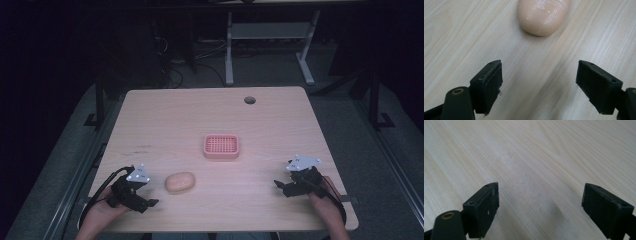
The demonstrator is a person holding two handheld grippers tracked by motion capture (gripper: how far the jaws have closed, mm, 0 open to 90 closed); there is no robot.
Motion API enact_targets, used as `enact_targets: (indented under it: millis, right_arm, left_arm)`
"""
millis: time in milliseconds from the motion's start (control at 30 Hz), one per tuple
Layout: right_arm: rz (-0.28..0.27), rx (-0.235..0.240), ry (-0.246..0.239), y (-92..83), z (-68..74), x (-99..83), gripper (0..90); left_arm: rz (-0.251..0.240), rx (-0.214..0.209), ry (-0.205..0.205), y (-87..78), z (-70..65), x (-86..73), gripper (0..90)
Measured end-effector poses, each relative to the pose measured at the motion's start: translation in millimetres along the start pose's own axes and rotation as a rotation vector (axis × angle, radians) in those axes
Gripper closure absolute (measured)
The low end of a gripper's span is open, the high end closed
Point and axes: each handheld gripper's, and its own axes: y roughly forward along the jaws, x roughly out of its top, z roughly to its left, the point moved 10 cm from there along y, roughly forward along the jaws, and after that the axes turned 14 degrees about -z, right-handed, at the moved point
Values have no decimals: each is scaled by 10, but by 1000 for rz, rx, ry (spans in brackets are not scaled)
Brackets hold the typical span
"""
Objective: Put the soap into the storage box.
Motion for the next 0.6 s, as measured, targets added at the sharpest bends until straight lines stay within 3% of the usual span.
enact_targets:
  millis: [100,400,600]
  right_arm:
    - [0,1,-3,-1,3,-4,138]
    - [0,3,2,-4,14,-5,138]
    - [1,3,3,-6,19,-7,138]
  left_arm:
    - [-1,-8,0,20,-14,40,208]
    - [25,-32,54,65,-67,152,213]
    - [22,-36,59,83,-78,244,206]
